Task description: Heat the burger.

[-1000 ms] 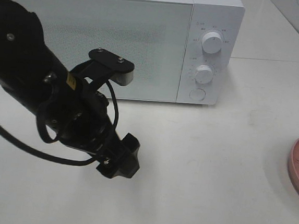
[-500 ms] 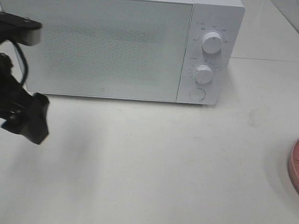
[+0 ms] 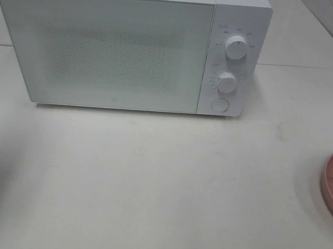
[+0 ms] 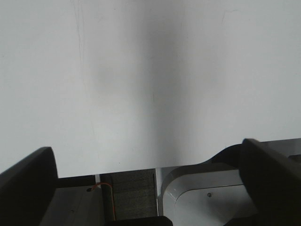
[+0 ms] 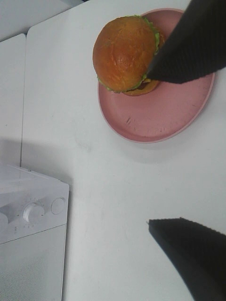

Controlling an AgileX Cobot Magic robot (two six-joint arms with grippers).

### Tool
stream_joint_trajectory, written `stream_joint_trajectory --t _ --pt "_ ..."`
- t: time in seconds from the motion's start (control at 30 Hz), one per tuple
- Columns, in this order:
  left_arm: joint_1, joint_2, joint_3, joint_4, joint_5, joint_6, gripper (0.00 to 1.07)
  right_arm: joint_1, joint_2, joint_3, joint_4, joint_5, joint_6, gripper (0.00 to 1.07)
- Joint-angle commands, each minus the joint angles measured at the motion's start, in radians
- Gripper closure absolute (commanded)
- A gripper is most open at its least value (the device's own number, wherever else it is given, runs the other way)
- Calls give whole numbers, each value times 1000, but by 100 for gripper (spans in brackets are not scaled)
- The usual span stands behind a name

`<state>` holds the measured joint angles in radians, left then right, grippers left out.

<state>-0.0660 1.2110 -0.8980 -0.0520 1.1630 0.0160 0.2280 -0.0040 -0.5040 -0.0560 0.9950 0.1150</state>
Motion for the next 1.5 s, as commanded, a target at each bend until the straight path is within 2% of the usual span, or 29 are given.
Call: stream_joint_trajectory --t 0.03,0.17,0.2,0.33,0.37,0.43,0.5,1.07,1.17,1.23,1.43,1.5 --pt "5 -83 61 -6 8 -2 9 -7 -32 4 -2 2 -15 31" --pt "5 -160 127 -6 -2 -2 9 -7 -32 4 -2 2 -15 31" --pt "5 -224 175 -6 -20 -2 9 -7 -32 4 -2 2 -15 31" --pt "5 -320 237 -6 -66 -2 9 -7 -32 4 -2 2 -15 31" --pt "5 -389 278 -6 -100 -2 9 -7 -32 4 -2 2 -15 31" --pt "5 -419 294 -6 -112 -2 9 -7 -32 4 -2 2 -15 31" --pt "5 -560 358 -6 -129 -2 9 -7 -32 4 -2 2 -15 31" --pt "5 -1019 382 -6 -89 -2 9 -7 -32 4 -2 2 -15 31" --pt "5 -1037 382 -6 -89 -2 9 -7 -32 4 -2 2 -15 31" --pt "5 -1122 382 -7 -89 -2 9 -7 -32 4 -2 2 -15 31" --pt "4 -1245 382 -18 -90 -2 9 -7 -32 4 -2 2 -15 31" --pt "4 -1237 382 -20 -90 -2 9 -7 -32 4 -2 2 -15 31"
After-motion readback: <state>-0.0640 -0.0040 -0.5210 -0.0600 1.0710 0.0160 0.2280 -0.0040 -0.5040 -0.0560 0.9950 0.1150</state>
